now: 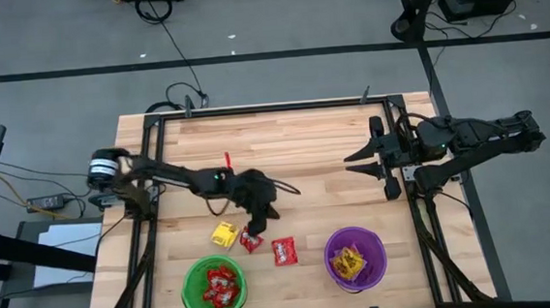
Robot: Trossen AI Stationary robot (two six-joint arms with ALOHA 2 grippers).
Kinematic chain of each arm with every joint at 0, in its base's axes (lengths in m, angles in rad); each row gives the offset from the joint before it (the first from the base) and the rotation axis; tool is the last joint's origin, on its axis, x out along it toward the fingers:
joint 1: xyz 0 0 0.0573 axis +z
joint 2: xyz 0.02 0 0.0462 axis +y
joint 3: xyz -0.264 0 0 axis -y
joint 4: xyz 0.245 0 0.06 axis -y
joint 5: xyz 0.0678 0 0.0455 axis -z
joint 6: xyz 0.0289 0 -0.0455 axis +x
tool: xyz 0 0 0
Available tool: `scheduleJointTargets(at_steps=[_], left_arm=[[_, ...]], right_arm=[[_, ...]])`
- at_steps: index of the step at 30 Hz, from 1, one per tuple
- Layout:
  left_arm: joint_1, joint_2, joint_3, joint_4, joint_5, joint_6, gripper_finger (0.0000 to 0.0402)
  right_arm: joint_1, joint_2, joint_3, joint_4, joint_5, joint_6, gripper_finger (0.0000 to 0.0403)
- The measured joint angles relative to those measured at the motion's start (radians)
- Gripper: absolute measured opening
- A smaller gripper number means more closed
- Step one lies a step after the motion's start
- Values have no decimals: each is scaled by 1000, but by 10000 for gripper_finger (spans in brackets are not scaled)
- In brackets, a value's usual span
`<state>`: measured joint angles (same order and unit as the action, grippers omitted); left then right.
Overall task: Sort candy by brand, put in halloween buckets
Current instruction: Put the red candy into the green bucket
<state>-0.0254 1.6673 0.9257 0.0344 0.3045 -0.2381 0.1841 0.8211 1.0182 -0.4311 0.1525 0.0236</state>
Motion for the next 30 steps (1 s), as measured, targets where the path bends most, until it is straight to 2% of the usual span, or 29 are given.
scheduleJointTargets(at_steps=[10,15,20,30], left_arm=[[15,-292,0,-69,-5,139,15],[2,-441,2,-142,-55,189,17],[-2,-557,2,-240,-122,212,18],[-1,-664,2,-485,-289,262,18]], right_arm=[[-16,77,1,29,4,24,100],[-31,239,2,106,-31,23,100],[-62,415,79,154,-147,1,100],[-83,717,171,198,-281,35,100]])
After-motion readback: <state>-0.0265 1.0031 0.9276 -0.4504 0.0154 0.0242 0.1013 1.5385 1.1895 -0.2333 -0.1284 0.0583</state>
